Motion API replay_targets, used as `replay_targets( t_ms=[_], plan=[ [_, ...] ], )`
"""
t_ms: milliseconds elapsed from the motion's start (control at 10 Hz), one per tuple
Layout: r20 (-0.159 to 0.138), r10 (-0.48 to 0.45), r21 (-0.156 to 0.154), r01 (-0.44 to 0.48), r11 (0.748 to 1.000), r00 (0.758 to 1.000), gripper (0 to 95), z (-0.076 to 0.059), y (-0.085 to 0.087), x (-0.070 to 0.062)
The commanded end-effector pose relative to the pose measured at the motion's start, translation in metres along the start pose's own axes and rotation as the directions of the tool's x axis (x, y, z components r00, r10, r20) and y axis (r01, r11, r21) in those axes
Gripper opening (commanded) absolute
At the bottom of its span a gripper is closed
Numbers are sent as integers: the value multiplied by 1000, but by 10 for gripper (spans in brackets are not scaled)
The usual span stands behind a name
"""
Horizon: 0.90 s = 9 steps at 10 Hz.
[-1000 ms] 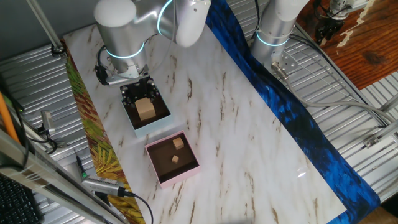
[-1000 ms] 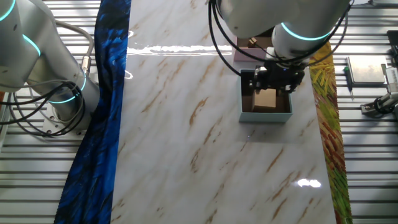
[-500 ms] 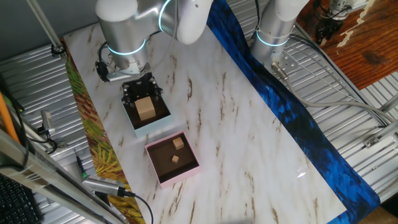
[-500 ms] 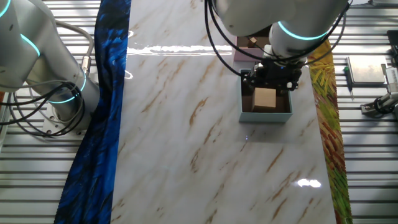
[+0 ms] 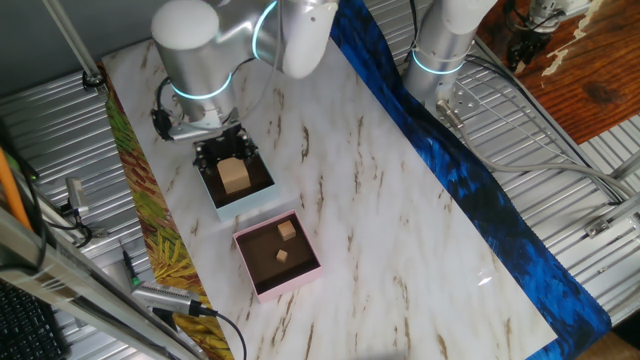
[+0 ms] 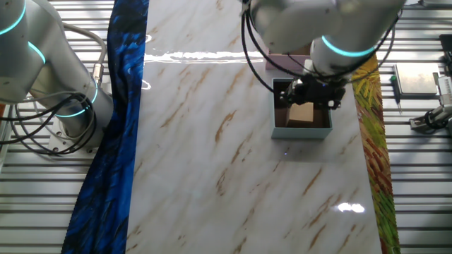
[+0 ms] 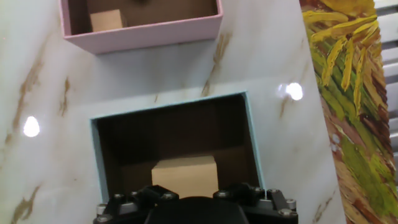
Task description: Move an object from one box to another
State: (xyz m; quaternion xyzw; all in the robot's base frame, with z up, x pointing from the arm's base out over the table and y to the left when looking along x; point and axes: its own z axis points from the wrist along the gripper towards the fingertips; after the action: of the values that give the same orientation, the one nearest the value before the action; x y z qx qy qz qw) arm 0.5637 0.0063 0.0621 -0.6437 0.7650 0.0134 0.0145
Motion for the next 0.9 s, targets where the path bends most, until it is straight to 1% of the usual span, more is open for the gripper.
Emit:
replay_targets(
  t_ms=[100, 200, 300, 400, 500, 600, 800, 900],
  plan=[
    [1, 2, 11, -2, 1000, 1000, 760, 9, 0, 1],
    [0, 1, 13, -1, 1000, 1000, 760, 12, -1, 2],
    [6, 13, 11, -13, 1000, 1000, 760, 15, -1, 2],
    [16, 44, 10, -44, 999, 999, 380, 14, -1, 2],
    [18, 57, 12, -57, 998, 998, 0, 14, -1, 2],
    [19, 55, 15, -55, 998, 998, 0, 12, -1, 2],
    [-2, 72, 20, -72, 997, 997, 0, 4, 1, 1],
    [-7, 78, 22, -78, 997, 997, 0, 2, 1, 0]
  ],
)
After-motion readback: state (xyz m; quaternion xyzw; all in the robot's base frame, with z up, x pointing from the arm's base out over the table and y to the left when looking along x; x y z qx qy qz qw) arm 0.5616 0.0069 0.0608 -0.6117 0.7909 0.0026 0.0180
